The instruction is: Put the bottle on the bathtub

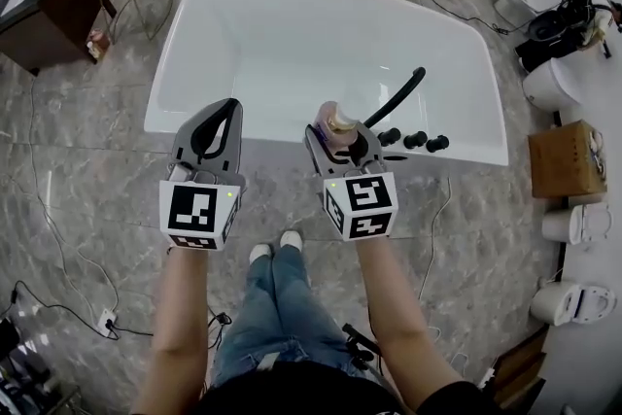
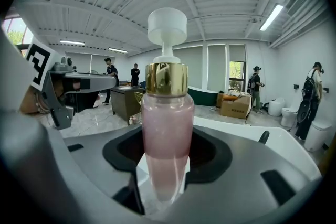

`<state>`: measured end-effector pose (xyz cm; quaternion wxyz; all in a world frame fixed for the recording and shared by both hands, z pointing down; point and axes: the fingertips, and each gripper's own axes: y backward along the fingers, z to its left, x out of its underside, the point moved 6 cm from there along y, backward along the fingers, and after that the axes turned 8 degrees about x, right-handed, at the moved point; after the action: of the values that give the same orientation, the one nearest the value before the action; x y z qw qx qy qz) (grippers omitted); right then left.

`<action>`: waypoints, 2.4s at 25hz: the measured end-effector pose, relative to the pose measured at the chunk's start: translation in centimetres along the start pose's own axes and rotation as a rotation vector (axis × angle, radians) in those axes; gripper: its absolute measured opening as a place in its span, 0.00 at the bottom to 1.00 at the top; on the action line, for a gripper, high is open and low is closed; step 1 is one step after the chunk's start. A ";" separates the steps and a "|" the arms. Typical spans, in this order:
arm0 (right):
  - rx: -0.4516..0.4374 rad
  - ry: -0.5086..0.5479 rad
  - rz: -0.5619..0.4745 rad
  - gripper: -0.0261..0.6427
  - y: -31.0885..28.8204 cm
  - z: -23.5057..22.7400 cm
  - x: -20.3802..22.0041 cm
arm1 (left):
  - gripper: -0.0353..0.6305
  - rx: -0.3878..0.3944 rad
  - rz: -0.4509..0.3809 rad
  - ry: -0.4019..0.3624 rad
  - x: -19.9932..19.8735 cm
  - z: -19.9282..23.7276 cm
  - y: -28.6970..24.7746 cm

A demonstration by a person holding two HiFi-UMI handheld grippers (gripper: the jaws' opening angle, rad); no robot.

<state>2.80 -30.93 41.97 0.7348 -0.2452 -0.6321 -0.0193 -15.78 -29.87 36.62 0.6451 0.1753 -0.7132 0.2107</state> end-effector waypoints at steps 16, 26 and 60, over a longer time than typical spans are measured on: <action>-0.020 -0.042 0.202 0.38 -12.8 -0.1 11.7 | 0.07 -0.037 0.062 0.058 6.0 3.7 -4.8; 0.037 -0.057 0.257 0.38 -16.9 -1.7 16.6 | 0.07 -0.024 0.116 0.039 8.4 4.9 -5.6; 0.134 -0.088 0.254 0.51 -12.1 -0.1 13.3 | 0.07 0.058 0.083 0.028 5.2 2.9 -2.8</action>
<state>1.47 -37.83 58.52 0.7178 -0.2741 -0.6273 0.1269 -17.29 -33.66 41.80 0.6402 0.1614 -0.7045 0.2604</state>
